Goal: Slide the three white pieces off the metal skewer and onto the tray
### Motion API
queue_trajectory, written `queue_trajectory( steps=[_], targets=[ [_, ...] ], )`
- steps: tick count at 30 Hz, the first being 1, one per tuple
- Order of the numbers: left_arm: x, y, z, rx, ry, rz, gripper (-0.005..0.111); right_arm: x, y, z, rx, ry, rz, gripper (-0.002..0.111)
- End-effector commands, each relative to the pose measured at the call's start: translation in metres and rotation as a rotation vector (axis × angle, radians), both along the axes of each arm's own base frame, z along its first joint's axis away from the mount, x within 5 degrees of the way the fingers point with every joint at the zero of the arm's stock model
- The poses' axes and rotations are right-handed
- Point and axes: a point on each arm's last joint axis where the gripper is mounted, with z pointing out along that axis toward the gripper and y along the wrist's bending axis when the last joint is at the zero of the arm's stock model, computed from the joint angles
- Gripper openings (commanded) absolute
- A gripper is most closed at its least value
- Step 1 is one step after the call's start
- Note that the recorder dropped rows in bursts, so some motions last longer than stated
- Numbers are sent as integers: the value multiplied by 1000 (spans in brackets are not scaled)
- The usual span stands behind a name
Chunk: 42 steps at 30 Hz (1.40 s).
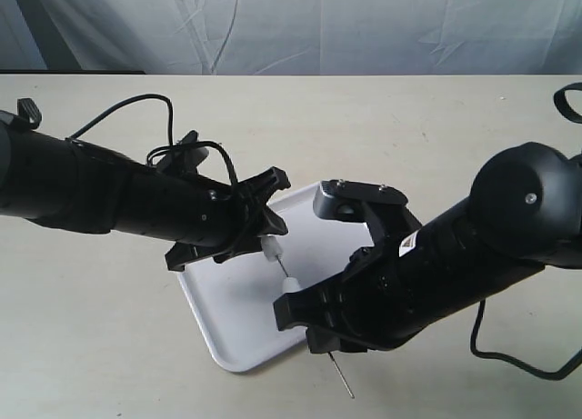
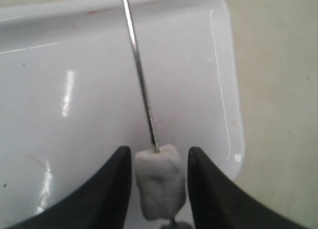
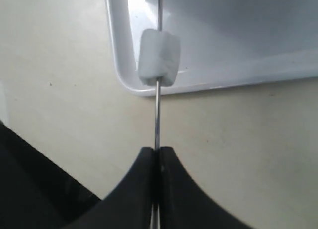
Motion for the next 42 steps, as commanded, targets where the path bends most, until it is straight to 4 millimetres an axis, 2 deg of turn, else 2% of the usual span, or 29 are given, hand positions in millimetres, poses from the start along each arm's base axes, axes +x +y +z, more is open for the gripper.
queue_trajectory(
  steps=[1,8,16,31,42],
  targets=[
    [1,-3,0,-1,1,9,36,-3,-5,-1,-52,15,6,-1],
    [1,-3,0,-5,2,5,36,-2,-4,-1,-50,4,4,-1],
    [0,-4,1,-20,8,-7,19,-11,7,0,-35,-45,40,-1],
    [-1,-5,1,-26,8,-17,19,-16,5,-1,-59,12,64,-1],
    [3,-1,-1,22,-10,22,15,-24,2,-3,-90,87,108,-1]
  ],
)
